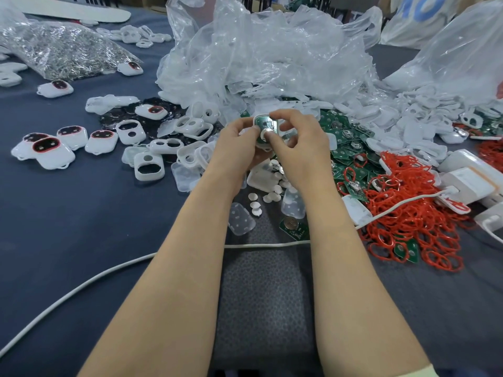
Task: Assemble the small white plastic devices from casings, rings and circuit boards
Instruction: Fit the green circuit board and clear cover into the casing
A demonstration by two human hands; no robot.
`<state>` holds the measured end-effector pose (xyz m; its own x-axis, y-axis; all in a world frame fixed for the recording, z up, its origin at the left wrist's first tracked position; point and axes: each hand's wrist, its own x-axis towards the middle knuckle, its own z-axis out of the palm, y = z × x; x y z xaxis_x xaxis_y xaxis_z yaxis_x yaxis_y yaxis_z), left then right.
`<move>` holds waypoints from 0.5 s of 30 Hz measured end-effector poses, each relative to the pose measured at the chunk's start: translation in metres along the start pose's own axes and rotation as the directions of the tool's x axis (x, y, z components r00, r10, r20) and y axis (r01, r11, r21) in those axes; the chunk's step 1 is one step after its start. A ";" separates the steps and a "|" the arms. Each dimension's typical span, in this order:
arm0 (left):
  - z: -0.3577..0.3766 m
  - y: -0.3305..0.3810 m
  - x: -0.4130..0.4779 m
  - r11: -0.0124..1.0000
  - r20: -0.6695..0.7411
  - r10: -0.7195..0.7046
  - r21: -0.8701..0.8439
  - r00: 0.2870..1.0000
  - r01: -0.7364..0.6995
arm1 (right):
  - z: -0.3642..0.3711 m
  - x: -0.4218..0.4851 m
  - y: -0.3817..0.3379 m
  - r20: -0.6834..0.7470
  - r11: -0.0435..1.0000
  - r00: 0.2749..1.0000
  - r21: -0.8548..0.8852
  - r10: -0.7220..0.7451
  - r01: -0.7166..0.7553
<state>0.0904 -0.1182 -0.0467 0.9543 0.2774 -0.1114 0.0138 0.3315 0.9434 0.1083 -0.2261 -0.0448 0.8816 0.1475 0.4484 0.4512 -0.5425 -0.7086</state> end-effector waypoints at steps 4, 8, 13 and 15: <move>0.000 0.000 0.002 1.000 0.000 -0.007 -0.010 1.000 0.007 | 0.002 0.000 -0.001 -0.013 1.000 1.000 -0.002 -0.001 0.001; 0.001 -0.001 0.001 1.000 0.005 -0.022 -0.006 1.000 0.022 | 0.003 0.002 -0.002 -0.058 0.999 0.998 0.052 0.013 -0.010; 0.002 -0.001 0.001 1.000 0.001 -0.030 0.000 1.000 0.030 | 0.000 0.004 -0.001 -0.039 0.988 0.998 0.150 0.044 -0.038; 0.002 -0.001 0.001 1.000 -0.003 -0.031 0.001 1.000 0.031 | -0.001 0.005 -0.001 -0.042 0.981 0.997 0.185 0.060 -0.051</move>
<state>0.0920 -0.1203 -0.0473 0.9526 0.2697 -0.1411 0.0434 0.3386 0.9399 0.1120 -0.2260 -0.0417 0.9005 0.0801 0.4273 0.4232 -0.3868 -0.8193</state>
